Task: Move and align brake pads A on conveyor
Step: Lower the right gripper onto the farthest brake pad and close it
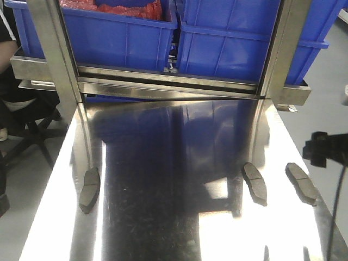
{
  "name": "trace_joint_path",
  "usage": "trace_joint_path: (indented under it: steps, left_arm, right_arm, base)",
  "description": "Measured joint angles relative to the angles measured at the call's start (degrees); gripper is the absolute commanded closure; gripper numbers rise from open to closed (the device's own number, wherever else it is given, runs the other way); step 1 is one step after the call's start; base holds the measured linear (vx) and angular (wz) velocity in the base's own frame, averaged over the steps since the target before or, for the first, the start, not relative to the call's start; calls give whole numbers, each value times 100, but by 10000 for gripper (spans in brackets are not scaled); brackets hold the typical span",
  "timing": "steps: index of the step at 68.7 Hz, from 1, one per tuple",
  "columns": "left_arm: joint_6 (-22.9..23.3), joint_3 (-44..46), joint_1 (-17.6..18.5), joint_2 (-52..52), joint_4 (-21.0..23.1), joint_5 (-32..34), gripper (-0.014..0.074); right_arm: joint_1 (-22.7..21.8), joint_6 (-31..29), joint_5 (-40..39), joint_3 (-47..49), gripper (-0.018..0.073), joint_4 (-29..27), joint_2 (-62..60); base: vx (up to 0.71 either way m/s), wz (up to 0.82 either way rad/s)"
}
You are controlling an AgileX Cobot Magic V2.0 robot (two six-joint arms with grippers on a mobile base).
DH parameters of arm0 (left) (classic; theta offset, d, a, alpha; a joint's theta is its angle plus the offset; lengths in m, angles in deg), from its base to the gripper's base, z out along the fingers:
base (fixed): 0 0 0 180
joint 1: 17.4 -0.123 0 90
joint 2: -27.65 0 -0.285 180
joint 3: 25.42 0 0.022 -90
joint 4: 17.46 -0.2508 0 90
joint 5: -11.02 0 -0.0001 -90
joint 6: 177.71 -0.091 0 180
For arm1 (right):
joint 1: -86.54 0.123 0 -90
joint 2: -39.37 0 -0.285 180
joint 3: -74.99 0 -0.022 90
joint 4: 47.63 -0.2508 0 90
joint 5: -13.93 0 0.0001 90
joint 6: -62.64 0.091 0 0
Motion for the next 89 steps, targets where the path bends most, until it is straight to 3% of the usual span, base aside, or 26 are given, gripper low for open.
trace_joint_path:
  steps: [24, 42, 89]
  left_arm:
    - [0, 0, 0, 0, 0, -4, 493]
    - [0, 0, 0, 0, 0, -4, 493]
    - [0, 0, 0, 0, 0, -4, 493]
  right_arm:
    - [-330, -1005, 1310, 1640, -88, -68, 2178]
    - [-370, -1544, 1278, 1707, -68, -264, 2721]
    - [-339, -1590, 899, 1711, 0, -319, 3530]
  base:
    - [0, 0]
    - [0, 0]
    - [0, 0]
